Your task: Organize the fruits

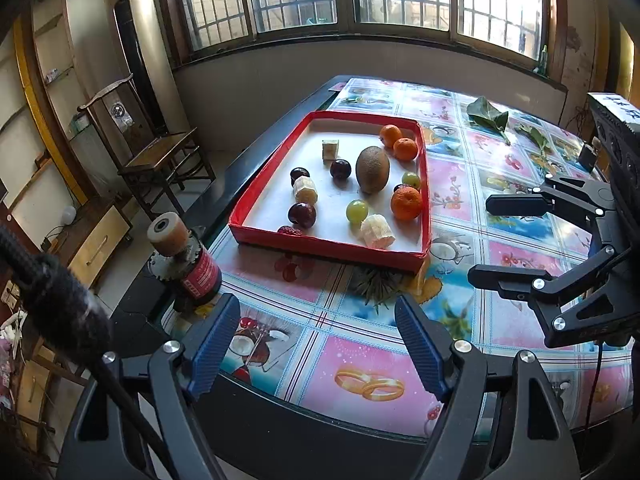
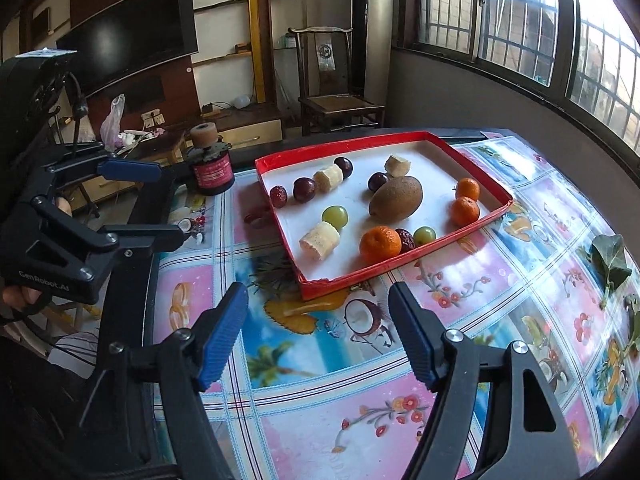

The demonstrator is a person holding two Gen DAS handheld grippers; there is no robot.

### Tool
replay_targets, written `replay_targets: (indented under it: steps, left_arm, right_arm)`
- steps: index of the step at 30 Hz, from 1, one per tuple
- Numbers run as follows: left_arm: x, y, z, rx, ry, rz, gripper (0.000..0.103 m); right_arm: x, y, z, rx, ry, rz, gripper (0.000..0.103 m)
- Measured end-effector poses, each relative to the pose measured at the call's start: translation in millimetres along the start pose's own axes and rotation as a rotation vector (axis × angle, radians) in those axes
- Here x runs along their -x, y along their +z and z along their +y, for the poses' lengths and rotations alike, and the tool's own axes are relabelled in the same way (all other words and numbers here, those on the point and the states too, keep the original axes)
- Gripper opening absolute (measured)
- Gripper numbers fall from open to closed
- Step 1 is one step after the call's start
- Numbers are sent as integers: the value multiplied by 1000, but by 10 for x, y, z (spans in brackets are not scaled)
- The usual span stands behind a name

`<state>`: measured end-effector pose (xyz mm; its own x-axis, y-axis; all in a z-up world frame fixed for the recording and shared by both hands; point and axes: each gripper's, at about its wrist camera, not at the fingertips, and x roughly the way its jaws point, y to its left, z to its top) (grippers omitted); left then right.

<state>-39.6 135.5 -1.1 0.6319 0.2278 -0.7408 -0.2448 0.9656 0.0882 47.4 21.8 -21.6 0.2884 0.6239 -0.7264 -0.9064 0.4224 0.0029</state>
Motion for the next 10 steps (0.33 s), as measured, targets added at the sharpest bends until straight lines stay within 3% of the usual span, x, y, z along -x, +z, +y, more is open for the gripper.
replay_targets:
  steps: [10]
  left_arm:
    - [91, -27, 89, 36, 22, -40, 80]
  right_arm:
    - [-37, -69, 67, 14, 12, 14, 73]
